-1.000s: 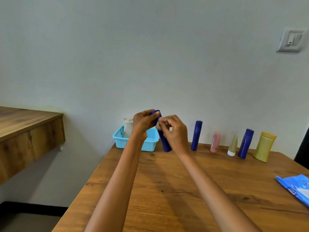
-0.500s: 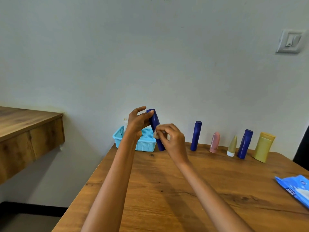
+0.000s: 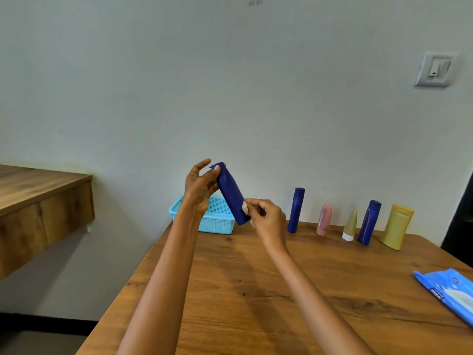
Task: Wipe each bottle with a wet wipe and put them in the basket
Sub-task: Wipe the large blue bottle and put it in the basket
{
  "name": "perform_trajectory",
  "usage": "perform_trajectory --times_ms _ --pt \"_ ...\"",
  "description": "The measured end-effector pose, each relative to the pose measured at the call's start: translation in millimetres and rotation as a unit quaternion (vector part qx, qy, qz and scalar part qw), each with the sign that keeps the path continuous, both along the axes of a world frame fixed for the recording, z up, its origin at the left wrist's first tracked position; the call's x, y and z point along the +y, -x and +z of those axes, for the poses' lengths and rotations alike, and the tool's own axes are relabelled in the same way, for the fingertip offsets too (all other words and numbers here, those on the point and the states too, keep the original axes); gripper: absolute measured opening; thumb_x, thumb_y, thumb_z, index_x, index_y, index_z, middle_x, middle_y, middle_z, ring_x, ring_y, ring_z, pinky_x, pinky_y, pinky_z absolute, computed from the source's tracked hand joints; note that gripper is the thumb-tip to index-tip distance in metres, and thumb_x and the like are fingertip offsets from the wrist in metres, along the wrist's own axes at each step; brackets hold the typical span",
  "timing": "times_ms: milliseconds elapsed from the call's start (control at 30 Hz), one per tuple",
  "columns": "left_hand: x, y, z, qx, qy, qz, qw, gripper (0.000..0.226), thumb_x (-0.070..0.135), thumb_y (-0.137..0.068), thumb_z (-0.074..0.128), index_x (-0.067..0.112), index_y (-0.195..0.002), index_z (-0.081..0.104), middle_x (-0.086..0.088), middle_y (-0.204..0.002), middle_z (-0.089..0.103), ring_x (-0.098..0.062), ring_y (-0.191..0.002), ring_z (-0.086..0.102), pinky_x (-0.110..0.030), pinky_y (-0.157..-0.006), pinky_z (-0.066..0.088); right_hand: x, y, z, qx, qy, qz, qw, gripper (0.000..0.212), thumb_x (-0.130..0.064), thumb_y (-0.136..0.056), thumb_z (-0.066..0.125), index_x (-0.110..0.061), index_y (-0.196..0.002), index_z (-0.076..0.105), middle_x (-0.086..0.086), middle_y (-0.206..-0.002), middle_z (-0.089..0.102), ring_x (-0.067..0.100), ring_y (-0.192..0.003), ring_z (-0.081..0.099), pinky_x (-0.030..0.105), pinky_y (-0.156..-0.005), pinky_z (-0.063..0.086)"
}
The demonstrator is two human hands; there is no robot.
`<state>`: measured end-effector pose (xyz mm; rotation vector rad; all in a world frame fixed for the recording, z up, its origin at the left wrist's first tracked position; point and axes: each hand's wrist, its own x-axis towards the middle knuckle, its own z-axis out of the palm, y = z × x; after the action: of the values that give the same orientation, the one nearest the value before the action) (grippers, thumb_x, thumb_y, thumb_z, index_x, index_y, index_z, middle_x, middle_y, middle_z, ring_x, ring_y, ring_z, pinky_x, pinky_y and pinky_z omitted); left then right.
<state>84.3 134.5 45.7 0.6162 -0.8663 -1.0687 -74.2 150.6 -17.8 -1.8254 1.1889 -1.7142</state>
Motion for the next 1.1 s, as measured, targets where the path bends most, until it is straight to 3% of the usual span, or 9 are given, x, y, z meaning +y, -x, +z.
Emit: perform_trajectory --times_ms 167,333,467,567,700,833,933,1100 --pt "-1 12 -6 -0.030 -0.026 0.044 0.998 0.044 0.004 -0.084 0.066 0.012 -0.124 0.048 -0.012 -0.100 0.064 -0.020 -0.086 0.065 -0.026 -0.065 0.057 0 -1 -13 -0.049 -0.043 -0.022 0.998 0.021 -0.012 -0.090 0.059 -0.012 -0.109 0.067 0.003 -0.107 0.067 0.008 -0.092 0.062 0.012 -0.072 0.050" --pt "-5 25 -6 -0.081 -0.024 0.081 0.993 0.049 0.008 -0.084 0.068 0.012 -0.128 0.047 -0.018 -0.114 0.061 -0.027 -0.103 0.063 -0.028 -0.073 0.057 12 -18 -2 0.014 0.043 -0.029 0.999 0.022 -0.016 -0.088 0.063 -0.011 -0.109 0.067 -0.001 -0.106 0.064 0.006 -0.095 0.060 0.004 -0.072 0.047" --pt "-7 21 -7 -0.062 -0.031 0.078 0.995 0.050 0.009 -0.083 0.069 0.013 -0.128 0.046 -0.019 -0.119 0.060 -0.029 -0.107 0.062 -0.030 -0.078 0.056 14 -10 -16 0.019 0.065 -0.009 0.998 0.022 -0.012 -0.086 0.064 -0.015 -0.108 0.066 -0.001 -0.108 0.065 0.008 -0.103 0.060 0.007 -0.078 0.048" --pt "-8 17 -7 -0.062 -0.027 0.080 0.994 0.049 0.010 -0.083 0.068 0.014 -0.128 0.046 -0.018 -0.121 0.060 -0.028 -0.107 0.062 -0.031 -0.080 0.056 15 -1 -23 -0.031 0.019 0.001 0.999 0.031 -0.011 -0.087 0.063 -0.022 -0.115 0.058 -0.010 -0.108 0.061 -0.003 -0.098 0.059 0.007 -0.075 0.048" --pt "-6 19 -4 -0.041 -0.011 0.061 0.997 0.047 0.007 -0.085 0.066 0.014 -0.127 0.047 -0.013 -0.113 0.062 -0.024 -0.100 0.063 -0.028 -0.076 0.056 12 2 -6 -0.096 0.000 -0.034 0.995 0.036 -0.010 -0.084 0.066 -0.018 -0.117 0.053 -0.007 -0.113 0.055 0.003 -0.096 0.057 0.004 -0.070 0.047" --pt "-6 20 -1 -0.025 -0.003 0.040 0.999 0.045 0.007 -0.086 0.065 0.015 -0.126 0.048 -0.009 -0.106 0.062 -0.020 -0.094 0.063 -0.027 -0.073 0.057 18 -2 4 -0.036 0.049 0.002 0.998 0.024 -0.015 -0.082 0.069 -0.018 -0.102 0.056 -0.011 -0.094 0.060 0.001 -0.088 0.060 0.008 -0.070 0.049" --pt "-6 14 -2 -0.008 0.008 0.024 1.000 0.046 0.007 -0.086 0.064 0.014 -0.128 0.047 -0.012 -0.109 0.063 -0.022 -0.096 0.064 -0.029 -0.075 0.058 17 4 1 0.000 0.039 0.020 0.999 0.020 -0.017 -0.082 0.070 -0.019 -0.097 0.058 -0.016 -0.092 0.060 -0.001 -0.086 0.060 0.008 -0.067 0.049" --pt "-2 14 -4 -0.017 0.049 -0.037 0.998 0.044 0.005 -0.088 0.060 0.011 -0.129 0.047 -0.015 -0.109 0.064 -0.021 -0.095 0.064 -0.027 -0.073 0.058 7 18 3 -0.080 -0.031 -0.010 0.996 0.015 -0.015 -0.084 0.067 -0.020 -0.096 0.059 -0.010 -0.091 0.062 0.002 -0.082 0.061 0.007 -0.062 0.048"
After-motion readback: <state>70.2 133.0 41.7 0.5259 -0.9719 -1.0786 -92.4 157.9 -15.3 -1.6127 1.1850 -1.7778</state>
